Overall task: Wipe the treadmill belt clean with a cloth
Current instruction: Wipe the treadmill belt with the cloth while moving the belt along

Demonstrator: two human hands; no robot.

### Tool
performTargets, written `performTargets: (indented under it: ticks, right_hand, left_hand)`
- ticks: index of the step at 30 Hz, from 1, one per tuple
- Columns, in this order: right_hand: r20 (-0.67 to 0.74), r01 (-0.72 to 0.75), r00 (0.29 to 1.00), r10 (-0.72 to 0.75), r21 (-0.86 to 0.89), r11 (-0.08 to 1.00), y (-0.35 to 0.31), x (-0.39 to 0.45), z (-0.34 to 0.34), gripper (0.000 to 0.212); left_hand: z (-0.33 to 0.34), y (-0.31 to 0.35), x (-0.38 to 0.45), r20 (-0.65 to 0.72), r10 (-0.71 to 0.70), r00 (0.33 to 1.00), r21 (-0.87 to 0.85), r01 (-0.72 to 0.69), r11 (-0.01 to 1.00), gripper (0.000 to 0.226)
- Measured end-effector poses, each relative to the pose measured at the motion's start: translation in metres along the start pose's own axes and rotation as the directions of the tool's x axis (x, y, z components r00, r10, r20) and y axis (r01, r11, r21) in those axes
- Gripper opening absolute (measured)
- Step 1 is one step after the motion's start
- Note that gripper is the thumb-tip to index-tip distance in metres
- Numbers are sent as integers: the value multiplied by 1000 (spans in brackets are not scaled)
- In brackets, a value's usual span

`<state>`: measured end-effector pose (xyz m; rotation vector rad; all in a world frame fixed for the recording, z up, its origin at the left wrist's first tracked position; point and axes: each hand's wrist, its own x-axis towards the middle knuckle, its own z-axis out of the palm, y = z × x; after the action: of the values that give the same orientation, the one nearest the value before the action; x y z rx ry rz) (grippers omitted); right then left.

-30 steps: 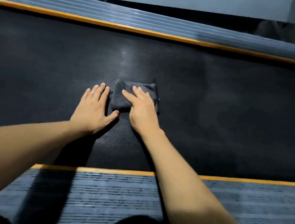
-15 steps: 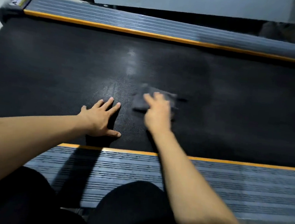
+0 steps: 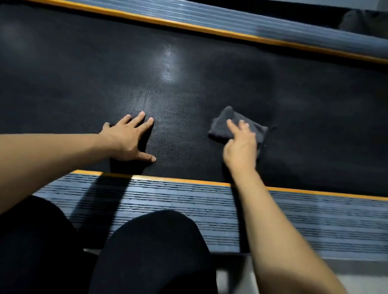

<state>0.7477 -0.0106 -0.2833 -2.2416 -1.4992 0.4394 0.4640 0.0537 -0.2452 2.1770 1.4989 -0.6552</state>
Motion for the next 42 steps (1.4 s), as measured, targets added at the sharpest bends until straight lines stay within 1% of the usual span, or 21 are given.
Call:
performTargets:
  ticks: [3, 6, 8, 11, 13, 14, 16, 17, 21, 22, 24, 26, 27, 28, 30, 32, 35, 37, 38, 40, 42]
  right_hand:
    - [119, 260, 958, -262, 28, 965, -56, -32, 43, 62]
    - [231, 384, 894, -383, 40, 922, -74, -44, 44, 68]
    - [239, 377, 896, -373, 33, 926, -50, -39, 24, 70]
    - [163, 189, 969, -188, 7, 982, 12, -32, -14, 68]
    - [94, 107, 990, -101, -66, 992, 41, -34, -34, 64]
    - [63, 107, 993, -97, -168, 980, 46, -37, -39, 61]
    - [13, 176, 982, -186, -396, 901, 49, -40, -42, 57]
    - [5, 198, 977, -215, -410, 890, 47, -39, -43, 54]
    - [68, 138, 990, -125, -247, 959, 24, -26, -40, 41]
    - [113, 169, 983, -146, -233, 958, 10, -29, -33, 40]
    - [262, 311, 927, -267, -143, 940, -29, -45, -14, 41]
    - [390, 441, 835, -388, -53, 896, -64, -61, 3, 40]
    - [424, 472, 804, -417, -29, 881, -75, -64, 6, 39]
    - [437, 478, 793, -425, -14, 878, -80, -64, 5, 38]
    - [432, 451, 808, -399, -19, 892, -70, -60, -7, 37]
    - [401, 385, 861, -313, -112, 916, -42, -54, -22, 38]
    - [246, 165, 965, -86, -324, 932, 12, -39, -51, 38]
    - [195, 6, 979, 65, -340, 940, 36, -31, -68, 30]
    - [200, -32, 974, 103, -330, 944, 40, -29, -71, 28]
    - [195, -14, 978, 80, -319, 948, 27, -32, -62, 29]
    - [221, 94, 975, -36, -259, 961, -18, -44, -34, 35]
  left_hand:
    - [0, 1, -1, -1, -11, 1000, -11, 11, 1000, 125]
    - [0, -1, -3, -9, -14, 1000, -10, 13, 1000, 124]
    - [-2, -2, -3, 0, -6, 1000, -17, 6, 1000, 123]
    - [-1, -3, -3, 1, -1, 1000, -16, 1, 1000, 123]
    - [0, -3, -2, -7, -4, 1000, -9, 4, 1000, 124]
    - [1, -2, -2, -10, -6, 1000, -5, 6, 1000, 124]
    - [0, -2, 0, -6, -5, 1000, -4, 5, 1000, 125]
    - [1, -3, 1, -5, -4, 1000, -6, 4, 1000, 126]
    - [2, -3, 2, 3, -9, 1000, -6, 9, 1000, 125]
    - [2, -2, 2, 6, -7, 1000, -9, 7, 1000, 125]
    - [1, -2, 4, 1, -7, 1000, -16, 7, 1000, 125]
    - [0, -3, 5, 3, -9, 1000, -15, 9, 1000, 121]
    - [0, -3, 6, 7, -10, 1000, -15, 10, 1000, 119]
    - [-1, -4, 7, 14, -12, 1000, -20, 12, 1000, 118]
    - [-3, -5, 7, 34, -7, 999, -37, 8, 999, 121]
    - [-5, -6, 7, 41, 1, 999, -53, 1, 999, 125]
    - [-1, -8, 6, 34, 2, 999, -55, 0, 998, 127]
    - [-1, -6, 7, 28, 3, 1000, -56, -1, 998, 127]
    - [-1, -6, 8, 29, 5, 1000, -61, -3, 998, 127]
    - [-1, -6, 7, 30, 8, 1000, -66, -6, 998, 127]
    - [-2, -6, 7, 27, 3, 1000, -62, -2, 998, 127]
